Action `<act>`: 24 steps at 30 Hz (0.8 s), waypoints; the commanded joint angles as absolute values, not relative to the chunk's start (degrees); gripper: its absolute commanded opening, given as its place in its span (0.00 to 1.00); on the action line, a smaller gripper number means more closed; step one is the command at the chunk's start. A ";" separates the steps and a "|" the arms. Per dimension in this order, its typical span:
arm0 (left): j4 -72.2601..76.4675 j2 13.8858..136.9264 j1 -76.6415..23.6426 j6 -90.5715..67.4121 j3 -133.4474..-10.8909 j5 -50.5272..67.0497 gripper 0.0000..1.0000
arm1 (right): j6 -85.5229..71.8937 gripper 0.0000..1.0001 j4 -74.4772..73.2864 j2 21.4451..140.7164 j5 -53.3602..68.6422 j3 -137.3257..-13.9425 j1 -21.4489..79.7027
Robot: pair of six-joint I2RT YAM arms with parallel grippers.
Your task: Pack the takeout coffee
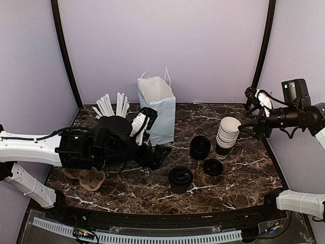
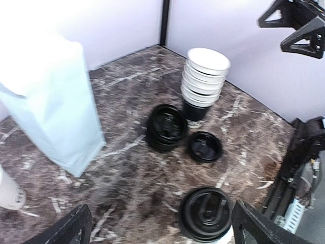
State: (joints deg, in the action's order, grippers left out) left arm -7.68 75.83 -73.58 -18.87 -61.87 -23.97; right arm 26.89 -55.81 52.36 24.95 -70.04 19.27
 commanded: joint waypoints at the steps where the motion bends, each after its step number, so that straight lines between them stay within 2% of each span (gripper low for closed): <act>1: -14.80 73.12 -72.35 -11.69 -62.91 -35.36 0.99 | 21.35 0.75 -47.51 48.86 19.21 -65.82 9.92; 3: -12.36 71.76 -71.29 -9.77 -60.77 -35.53 0.99 | 18.56 0.77 -44.12 48.27 18.85 -63.76 4.73; 7: -9.84 70.44 -65.65 -12.86 -58.66 -25.82 0.99 | 12.60 0.76 -37.34 48.38 24.32 -59.89 -7.31; 10: -12.01 72.67 -64.22 -16.91 -60.11 -33.08 0.99 | 8.89 0.77 -33.82 48.63 29.49 -58.24 -15.07; 13: -19.66 77.09 -62.68 -12.44 -65.77 -30.96 0.99 | 7.40 0.81 -31.30 49.25 30.94 -56.06 -19.76; 15: -21.55 79.82 -62.59 -9.41 -69.87 -26.73 0.99 | 7.61 0.81 -29.47 49.52 32.64 -53.56 -21.76; 20: -16.65 82.64 -62.76 -5.48 -70.09 -4.71 0.81 | 8.35 0.81 -24.69 48.18 36.58 -46.65 -24.32; 22: -16.54 83.82 -63.78 -4.87 -71.05 2.43 0.81 | 8.64 0.81 -24.44 47.70 36.44 -46.73 -24.37; 24: -17.36 85.21 -65.95 -2.71 -72.09 4.95 0.86 | 8.48 0.82 -23.37 46.95 37.00 -45.78 -24.36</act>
State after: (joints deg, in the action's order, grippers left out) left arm -16.86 83.68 -62.98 -7.01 -69.17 -9.02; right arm 8.86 -29.54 49.10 33.80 -46.39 -24.03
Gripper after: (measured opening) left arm 0.830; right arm 0.813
